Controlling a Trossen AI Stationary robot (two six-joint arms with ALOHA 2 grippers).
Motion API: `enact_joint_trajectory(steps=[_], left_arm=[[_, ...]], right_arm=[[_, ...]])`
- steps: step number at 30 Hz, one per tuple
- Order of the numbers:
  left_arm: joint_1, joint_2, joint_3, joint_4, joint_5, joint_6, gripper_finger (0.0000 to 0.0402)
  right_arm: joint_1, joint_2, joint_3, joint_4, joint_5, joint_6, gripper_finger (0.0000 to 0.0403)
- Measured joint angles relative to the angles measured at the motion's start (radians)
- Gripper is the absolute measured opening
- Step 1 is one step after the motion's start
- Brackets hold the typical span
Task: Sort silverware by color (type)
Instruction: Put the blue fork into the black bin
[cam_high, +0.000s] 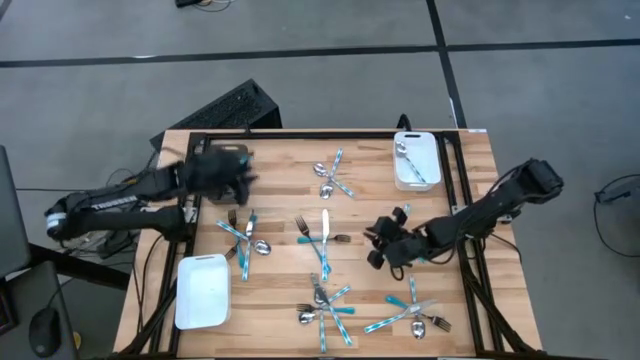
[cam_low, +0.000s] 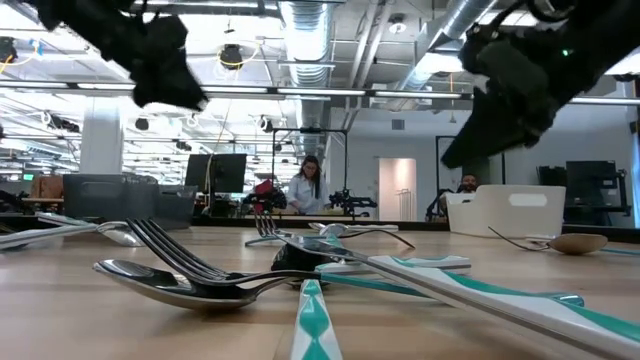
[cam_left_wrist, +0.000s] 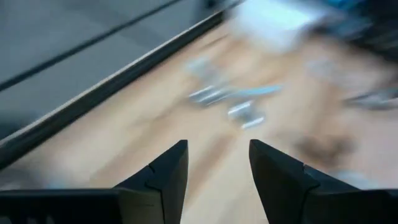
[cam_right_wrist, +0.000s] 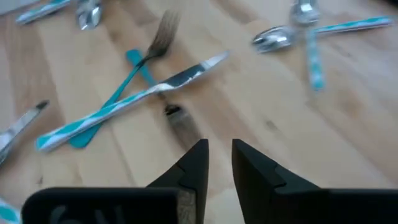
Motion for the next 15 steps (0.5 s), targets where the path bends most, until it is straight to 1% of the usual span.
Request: enact_joint_trajectory(steps=[3,5,6,9,12,13,15], left_arm=[[-0.159,-0.016,-0.129,0.297,0.000,-0.022,0.0158],[-0.242,-0.014,-0.184,0.416,-0.020,-0.020,0.0158],[-0.274,-0.010,-0.199,0.455,-0.042,-0.009,0.0158],[-0.346,0.005,-0.205,0.496,-0.165,0.021,0.0158],[-0.384,0.038,-0.205,0.539,-0.275,0.039,0.0158],[-0.391,0.052,-0.205,0.552,-0.294,0.043,0.0158],[-0.403,0.090,-0.205,0.572,-0.298,0.045,0.0158]], right_arm=[[0.012,0.049,0.015,-0.008,-0.005,0.021,0.0084],[0.028,0.054,0.057,-0.087,-0.009,0.066,0.0074],[0.039,0.046,0.084,-0.166,-0.011,0.089,0.0068],[0.069,0.021,0.169,-0.435,-0.026,0.180,0.0056],[0.089,0.005,0.225,-0.635,-0.075,0.257,0.0055],[0.092,0.002,0.236,-0.674,-0.097,0.279,0.0056],[0.092,-0.003,0.239,-0.737,-0.164,0.309,0.0060]])
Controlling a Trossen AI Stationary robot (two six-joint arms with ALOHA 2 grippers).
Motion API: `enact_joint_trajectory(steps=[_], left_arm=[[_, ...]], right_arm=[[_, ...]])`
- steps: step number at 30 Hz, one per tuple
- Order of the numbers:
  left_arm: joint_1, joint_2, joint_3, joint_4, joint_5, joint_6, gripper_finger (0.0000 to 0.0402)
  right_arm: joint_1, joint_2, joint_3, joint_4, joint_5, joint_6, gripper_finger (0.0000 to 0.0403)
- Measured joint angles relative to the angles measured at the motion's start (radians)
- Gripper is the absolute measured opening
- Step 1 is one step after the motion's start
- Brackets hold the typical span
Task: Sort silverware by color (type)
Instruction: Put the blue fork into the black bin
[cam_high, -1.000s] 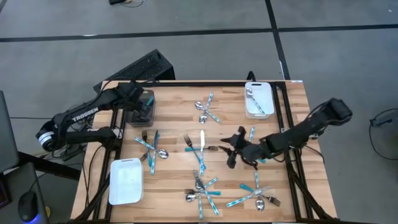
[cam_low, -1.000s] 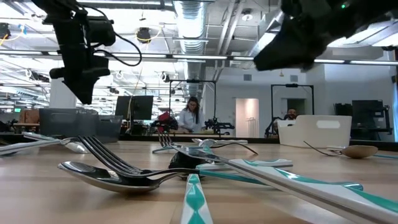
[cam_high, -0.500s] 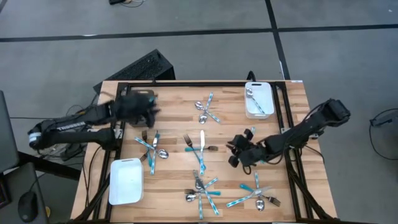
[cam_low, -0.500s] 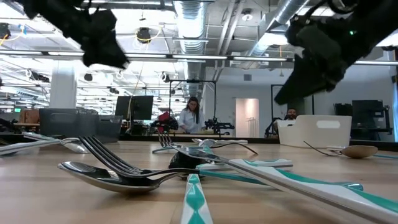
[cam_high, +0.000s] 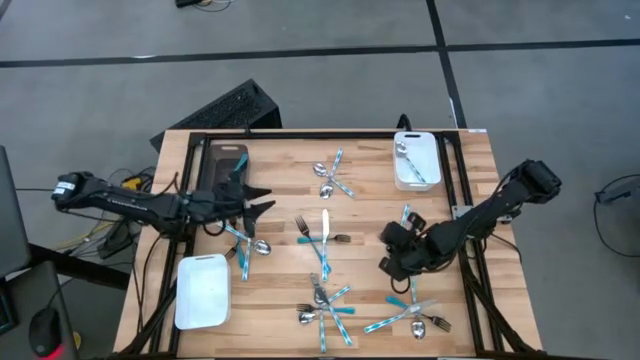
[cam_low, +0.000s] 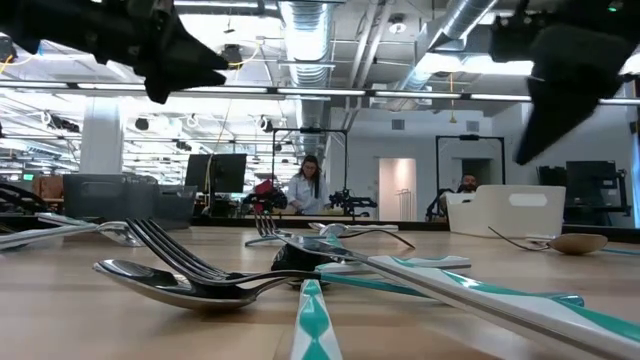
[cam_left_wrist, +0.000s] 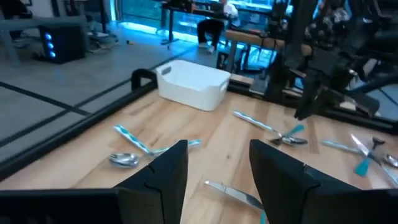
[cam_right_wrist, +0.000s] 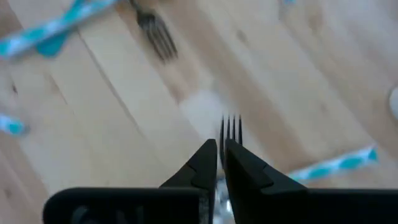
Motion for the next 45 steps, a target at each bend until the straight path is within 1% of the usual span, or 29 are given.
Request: enact_joint_trajectory(steps=[3,8,13,17,19,23,28,32,34,38,42,45], left_arm=[[-0.019,0.076,-0.001,0.003,-0.002,-0.011,0.0158],[-0.044,0.205,-0.001,0.042,-0.059,-0.055,0.0158],[-0.045,0.291,-0.001,0.108,-0.074,-0.058,0.0158],[-0.043,0.349,-0.001,0.242,-0.074,-0.033,0.0158],[-0.043,0.375,0.000,0.291,-0.069,0.005,0.0158],[-0.043,0.412,0.001,0.331,-0.064,0.101,0.0158],[-0.043,0.417,0.033,0.331,-0.065,0.114,0.0158],[-0.043,0.417,0.075,0.326,-0.065,0.143,0.0158],[-0.043,0.417,0.086,0.314,-0.066,0.158,0.0158],[-0.043,0.417,0.087,0.265,-0.075,0.140,0.0158],[-0.043,0.417,0.087,0.179,-0.102,0.093,0.0158],[-0.043,0.417,0.087,0.149,-0.119,0.069,0.0158]], right_arm=[[0.008,0.003,-0.027,-0.071,-0.098,0.055,0.0074],[0.061,0.003,-0.095,-0.071,-0.183,0.138,0.0115],[0.121,0.003,-0.145,-0.070,-0.179,0.167,0.0163],[0.112,0.003,-0.201,-0.071,-0.168,0.202,0.0183],[0.100,0.003,-0.221,-0.074,-0.167,0.216,0.0186],[0.093,-0.005,-0.221,-0.032,-0.177,0.193,0.0186],[0.085,-0.039,-0.221,0.001,-0.181,0.118,0.0185],[0.040,-0.039,-0.221,0.008,-0.189,0.052,0.0185],[0.016,-0.027,-0.221,0.038,-0.189,0.021,0.0185],[-0.016,-0.008,-0.220,0.088,-0.189,-0.037,0.0185],[-0.033,-0.006,-0.221,0.074,-0.191,-0.078,0.0185],[-0.053,-0.006,-0.231,0.076,-0.199,-0.100,0.0185]])
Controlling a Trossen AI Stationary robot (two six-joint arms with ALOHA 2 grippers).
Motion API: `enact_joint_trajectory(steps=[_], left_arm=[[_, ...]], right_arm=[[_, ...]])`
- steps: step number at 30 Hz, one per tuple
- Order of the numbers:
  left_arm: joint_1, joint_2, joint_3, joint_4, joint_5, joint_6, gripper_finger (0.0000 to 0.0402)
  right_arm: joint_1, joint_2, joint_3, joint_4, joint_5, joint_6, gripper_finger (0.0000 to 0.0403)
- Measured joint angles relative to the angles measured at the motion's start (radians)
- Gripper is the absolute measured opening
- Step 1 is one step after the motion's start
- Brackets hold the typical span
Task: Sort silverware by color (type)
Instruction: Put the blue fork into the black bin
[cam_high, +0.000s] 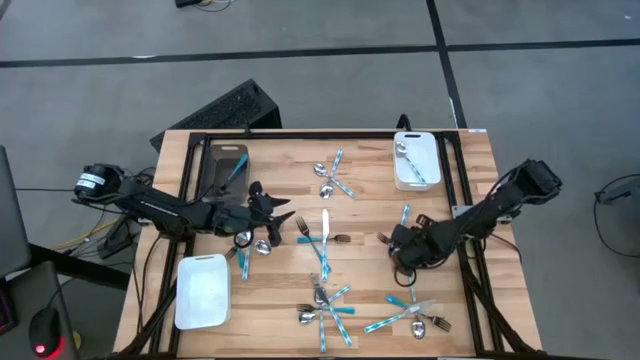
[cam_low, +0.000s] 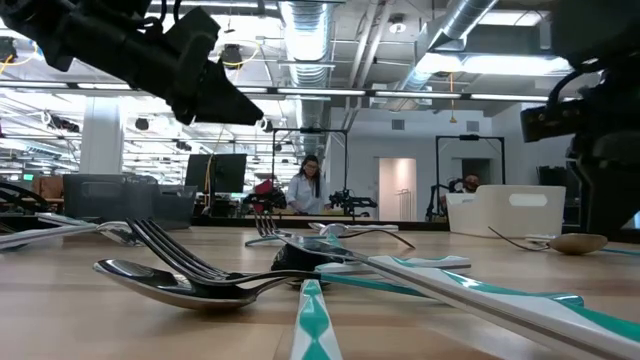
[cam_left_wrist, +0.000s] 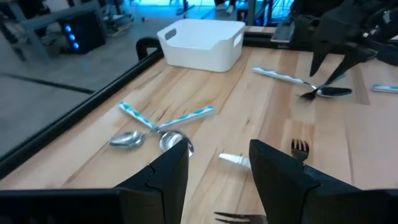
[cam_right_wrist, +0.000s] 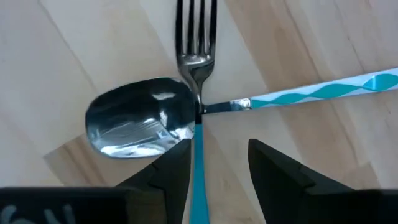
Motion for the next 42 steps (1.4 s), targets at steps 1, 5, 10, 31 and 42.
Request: enact_joint_trajectory(steps=[1,5,10,31,42], left_arm=[[0.000,0.000,0.000,-0.001,-0.004,-0.005,0.0158],[0.000,0.000,0.000,-0.002,-0.011,-0.007,0.0158],[0.000,0.000,0.000,-0.006,-0.012,-0.009,0.0158],[-0.041,0.000,0.000,-0.012,-0.070,-0.125,0.0158],[-0.054,-0.012,-0.001,-0.054,-0.088,-0.136,0.0158]], right_arm=[[-0.006,-0.002,-0.007,0.004,-0.009,-0.006,0.0185],[-0.026,-0.007,-0.061,0.077,-0.040,-0.009,0.0185],[-0.020,-0.005,-0.091,0.145,-0.070,-0.009,0.0184],[-0.149,-0.053,-0.115,0.209,-0.184,-0.398,0.0134],[-0.146,-0.054,-0.114,0.228,-0.233,-0.384,0.0088]])
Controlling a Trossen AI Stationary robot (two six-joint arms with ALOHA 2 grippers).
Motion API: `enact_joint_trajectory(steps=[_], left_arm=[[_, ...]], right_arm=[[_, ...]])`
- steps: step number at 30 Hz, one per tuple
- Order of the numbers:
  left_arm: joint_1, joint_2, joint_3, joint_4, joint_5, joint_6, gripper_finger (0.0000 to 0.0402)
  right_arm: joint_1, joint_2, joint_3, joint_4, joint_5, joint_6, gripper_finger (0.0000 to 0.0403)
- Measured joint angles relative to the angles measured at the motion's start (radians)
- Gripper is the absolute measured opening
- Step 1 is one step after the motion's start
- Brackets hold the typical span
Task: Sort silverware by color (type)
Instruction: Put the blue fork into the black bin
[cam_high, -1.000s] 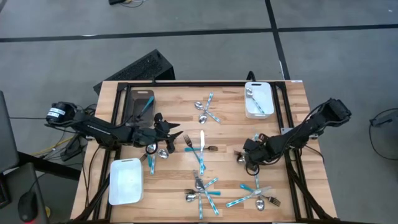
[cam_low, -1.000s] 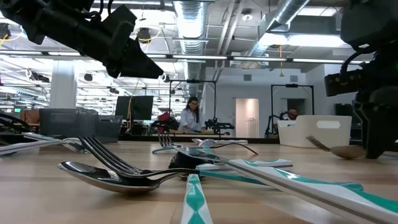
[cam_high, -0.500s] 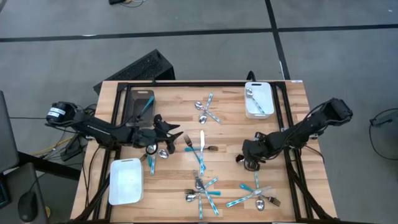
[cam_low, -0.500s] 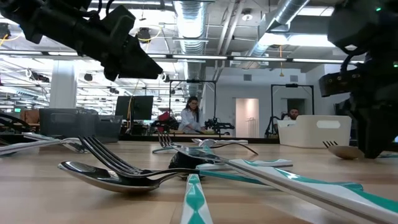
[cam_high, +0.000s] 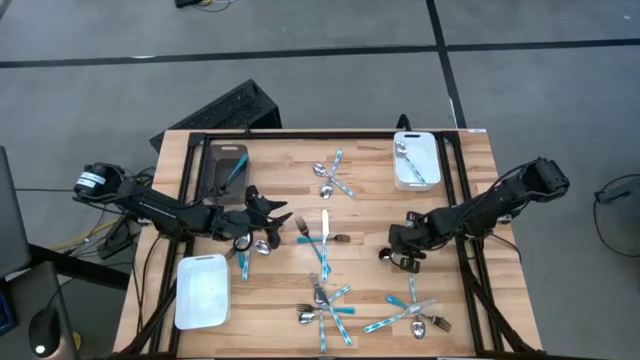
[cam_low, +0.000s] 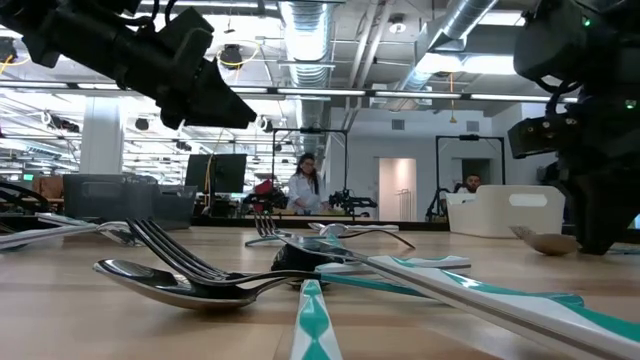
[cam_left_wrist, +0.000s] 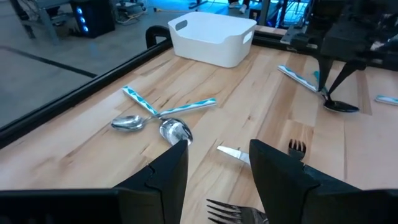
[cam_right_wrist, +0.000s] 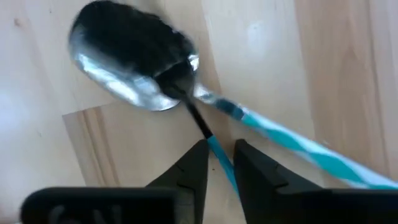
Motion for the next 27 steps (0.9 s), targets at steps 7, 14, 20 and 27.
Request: enact_joint_trajectory(steps=[7,14,20,27], left_arm=[[0.000,-0.113,0.000,-0.075,-0.003,0.011,0.0158],[-0.066,-0.307,0.000,-0.231,-0.024,-0.075,0.0158],[-0.176,-0.307,-0.001,-0.307,-0.220,-0.210,0.0158],[-0.210,-0.148,-0.001,-0.299,-0.337,-0.278,0.0158]], right_arm=[[0.056,0.000,0.051,-0.068,-0.034,0.062,0.0021],[0.097,-0.040,0.075,-0.054,-0.002,0.064,0.0029],[0.115,-0.042,0.075,0.180,0.172,-0.026,0.0024],[0.030,-0.040,0.076,0.686,0.223,-0.523,0.0025]])
